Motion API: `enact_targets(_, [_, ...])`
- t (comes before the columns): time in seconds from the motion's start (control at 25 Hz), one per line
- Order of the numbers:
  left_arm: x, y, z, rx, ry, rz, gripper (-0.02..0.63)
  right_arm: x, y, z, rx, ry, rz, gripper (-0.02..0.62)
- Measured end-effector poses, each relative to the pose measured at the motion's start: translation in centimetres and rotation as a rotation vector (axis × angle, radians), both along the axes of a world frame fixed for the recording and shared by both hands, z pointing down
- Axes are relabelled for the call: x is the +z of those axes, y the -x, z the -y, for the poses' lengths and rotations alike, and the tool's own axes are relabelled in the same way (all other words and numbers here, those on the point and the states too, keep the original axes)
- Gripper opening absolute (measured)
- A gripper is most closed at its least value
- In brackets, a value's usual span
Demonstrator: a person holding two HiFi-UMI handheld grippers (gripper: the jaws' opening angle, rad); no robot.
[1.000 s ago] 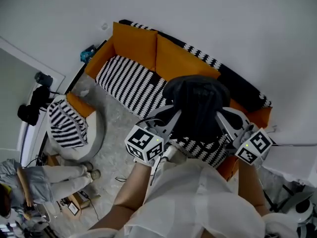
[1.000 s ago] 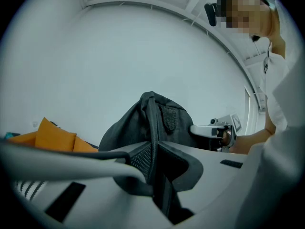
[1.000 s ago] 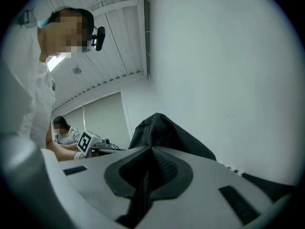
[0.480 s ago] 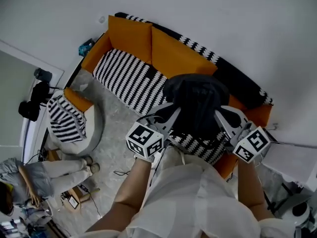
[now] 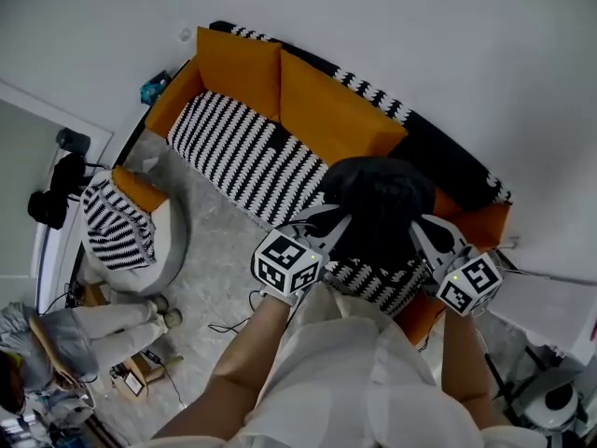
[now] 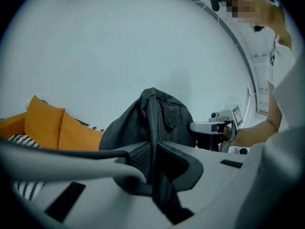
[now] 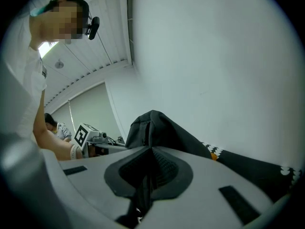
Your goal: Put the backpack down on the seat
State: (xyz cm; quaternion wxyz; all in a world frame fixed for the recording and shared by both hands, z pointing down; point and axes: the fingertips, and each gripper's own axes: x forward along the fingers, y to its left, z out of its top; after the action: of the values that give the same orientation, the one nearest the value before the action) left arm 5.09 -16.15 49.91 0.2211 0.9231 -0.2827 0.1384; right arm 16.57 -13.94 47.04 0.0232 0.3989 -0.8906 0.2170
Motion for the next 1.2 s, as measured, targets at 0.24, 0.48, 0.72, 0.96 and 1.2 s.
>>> enact_targets(0.24, [3.8,-0.5,0.8,0.019,0.070,0.035,0.051,4.2,-0.9,0.8,0.015,0.096,-0.050,0.023])
enact_targets(0.48, [8.1,-1.0,1.5,0.034,0.143,0.081,0.051,8.7,-1.6,1.5,0.046,0.195,-0.063,0.023])
enact_targets(0.72, [12.3,-1.0,2.4,0.017,0.215,0.121,0.052,12.9,-1.6,2.4,0.070,0.289,-0.087,0.023])
enact_targets(0.96, [17.1,-1.0,2.2,-0.005,0.304,0.182,0.052,17.6,-1.6,2.2,0.062,0.401,-0.150,0.023])
enact_targets(1.2, [20.8,-0.7,1.3,-0.013,0.364,0.225,0.052,21.4,-1.4,1.6,0.051,0.504,-0.200,0.023])
